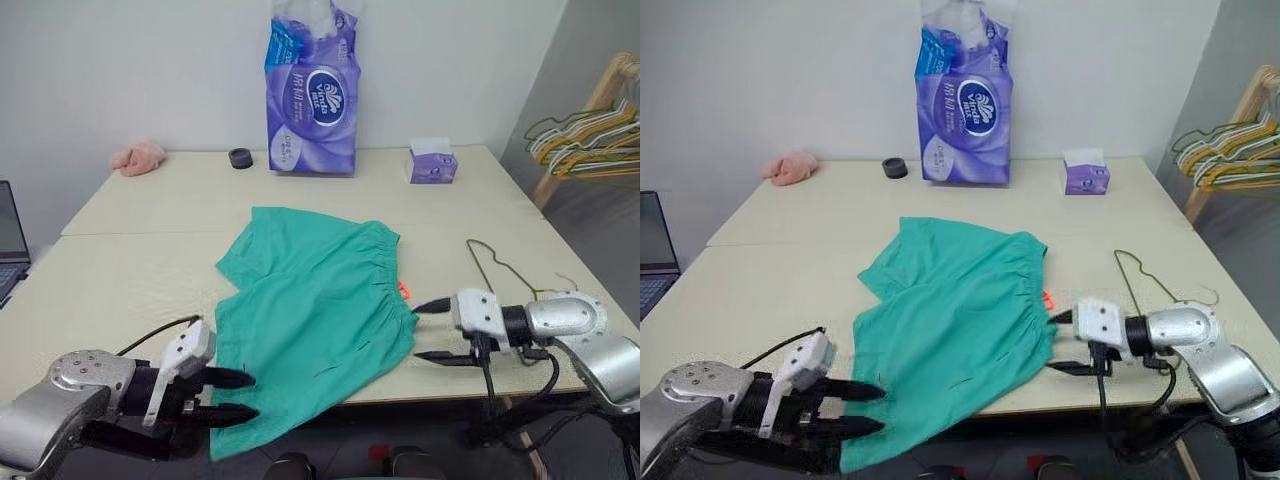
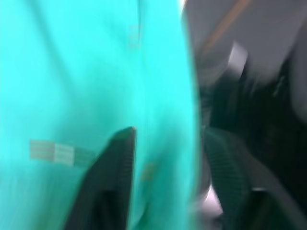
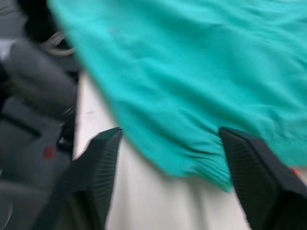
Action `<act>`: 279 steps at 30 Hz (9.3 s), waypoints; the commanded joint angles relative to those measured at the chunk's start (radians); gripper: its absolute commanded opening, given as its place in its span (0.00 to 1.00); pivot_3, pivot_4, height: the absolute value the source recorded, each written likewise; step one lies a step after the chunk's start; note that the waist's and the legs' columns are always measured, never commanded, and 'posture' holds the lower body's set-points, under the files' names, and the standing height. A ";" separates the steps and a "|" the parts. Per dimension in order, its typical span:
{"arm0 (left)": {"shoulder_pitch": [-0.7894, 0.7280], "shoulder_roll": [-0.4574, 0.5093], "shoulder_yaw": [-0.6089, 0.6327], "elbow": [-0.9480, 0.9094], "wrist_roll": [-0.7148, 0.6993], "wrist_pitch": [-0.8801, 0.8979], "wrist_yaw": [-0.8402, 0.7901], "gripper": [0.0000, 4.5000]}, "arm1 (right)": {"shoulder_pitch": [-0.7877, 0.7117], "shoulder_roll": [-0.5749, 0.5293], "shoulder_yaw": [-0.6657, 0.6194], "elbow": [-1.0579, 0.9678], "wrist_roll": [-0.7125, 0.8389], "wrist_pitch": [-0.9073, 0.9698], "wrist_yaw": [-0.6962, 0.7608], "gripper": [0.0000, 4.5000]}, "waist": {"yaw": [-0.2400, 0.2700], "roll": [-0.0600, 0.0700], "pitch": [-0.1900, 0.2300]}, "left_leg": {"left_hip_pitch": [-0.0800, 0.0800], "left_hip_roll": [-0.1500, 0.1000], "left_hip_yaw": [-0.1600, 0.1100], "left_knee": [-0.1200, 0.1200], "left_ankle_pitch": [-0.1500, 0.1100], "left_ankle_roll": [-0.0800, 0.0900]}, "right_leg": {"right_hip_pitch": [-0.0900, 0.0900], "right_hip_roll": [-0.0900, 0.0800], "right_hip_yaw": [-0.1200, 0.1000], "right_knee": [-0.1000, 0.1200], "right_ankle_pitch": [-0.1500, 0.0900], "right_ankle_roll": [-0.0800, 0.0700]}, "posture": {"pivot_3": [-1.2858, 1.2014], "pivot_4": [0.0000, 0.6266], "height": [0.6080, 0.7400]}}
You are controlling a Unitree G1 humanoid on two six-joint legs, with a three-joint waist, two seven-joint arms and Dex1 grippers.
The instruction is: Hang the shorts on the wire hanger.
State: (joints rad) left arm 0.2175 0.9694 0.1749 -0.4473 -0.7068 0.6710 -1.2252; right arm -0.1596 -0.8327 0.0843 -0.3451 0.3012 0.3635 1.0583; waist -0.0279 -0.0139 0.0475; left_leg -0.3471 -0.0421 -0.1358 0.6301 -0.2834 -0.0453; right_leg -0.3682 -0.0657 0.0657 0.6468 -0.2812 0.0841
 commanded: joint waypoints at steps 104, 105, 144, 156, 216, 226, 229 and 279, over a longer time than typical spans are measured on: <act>-0.525 -0.238 -0.273 0.295 0.248 -0.013 0.170 0.00 | -0.310 0.195 0.166 0.206 -0.472 -0.804 -0.307 0.23 | -0.085 0.003 -0.012 | 0.000 0.000 -0.002 0.000 -0.002 -0.003 | -0.003 0.003 0.003 0.000 0.001 -0.002 | 0.47 0.02 1.00; -0.525 -0.240 -0.271 0.297 0.250 -0.014 0.175 0.00 | -0.305 0.189 0.162 0.204 -0.469 -0.803 -0.304 0.30 | -0.085 0.003 -0.012 | 0.000 0.000 -0.002 0.000 -0.002 -0.003 | -0.003 0.003 0.003 0.000 0.001 -0.002 | 0.47 0.02 1.00; -0.573 -0.206 -0.419 0.272 0.539 -0.323 0.080 0.00 | -0.370 -0.013 0.320 0.027 -0.294 0.132 0.103 0.06 | -0.095 0.002 -0.011 | -0.002 0.000 -0.002 0.001 -0.002 -0.004 | -0.003 0.002 0.003 0.000 0.001 -0.002 | 0.45 0.00 1.00; -0.556 -0.282 -0.356 0.292 0.481 -0.365 0.127 0.36 | -0.321 -0.077 0.288 0.005 -0.284 0.108 0.151 0.00 | -0.091 0.002 -0.012 | -0.002 0.000 -0.002 0.002 -0.002 -0.004 | -0.003 0.002 0.003 0.000 0.001 -0.002 | 0.45 0.00 1.00; -0.314 -0.189 -0.157 0.233 0.295 -0.266 0.106 0.62 | -0.519 0.078 0.260 0.540 0.182 0.934 -0.023 0.00 | -0.084 0.003 -0.012 | -0.002 0.000 -0.001 0.003 -0.004 -0.003 | -0.002 0.002 0.003 0.001 0.001 -0.002 | 0.49 0.01 1.00; -0.333 -0.211 -0.164 0.233 0.299 -0.274 0.144 0.62 | -0.713 0.280 0.212 0.922 0.118 0.867 -0.056 0.00 | -0.072 0.003 -0.012 | -0.003 -0.001 -0.004 0.004 -0.004 -0.004 | -0.005 0.000 0.003 0.002 0.001 -0.003 | 0.50 0.00 1.00; -0.331 -0.216 -0.162 0.228 0.294 -0.274 0.154 0.62 | -0.668 0.269 0.255 0.850 0.122 0.902 -0.026 0.00 | -0.066 0.002 -0.012 | -0.004 -0.002 -0.004 0.005 -0.004 -0.004 | -0.005 -0.002 0.003 0.002 0.001 -0.003 | 0.50 0.00 1.00; -0.882 -0.084 -0.267 0.728 0.509 -0.588 -0.099 1.00 | -0.482 0.363 0.369 0.282 -0.343 0.011 -0.225 0.00 | -0.109 0.002 -0.013 | -0.017 -0.002 -0.011 0.015 -0.004 -0.013 | -0.020 0.003 0.000 0.016 0.001 -0.003 | 0.48 0.00 1.00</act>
State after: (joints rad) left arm -0.6332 0.8890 -0.0958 0.2842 -0.2097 0.1076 -1.3211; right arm -0.6337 -0.4694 0.4579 -0.0173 -0.0312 0.4088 0.8278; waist -0.1370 -0.0123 0.0344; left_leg -0.3637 -0.0439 -0.1473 0.6450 -0.2877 -0.0579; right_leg -0.3883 -0.0630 0.0655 0.6621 -0.2805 0.0810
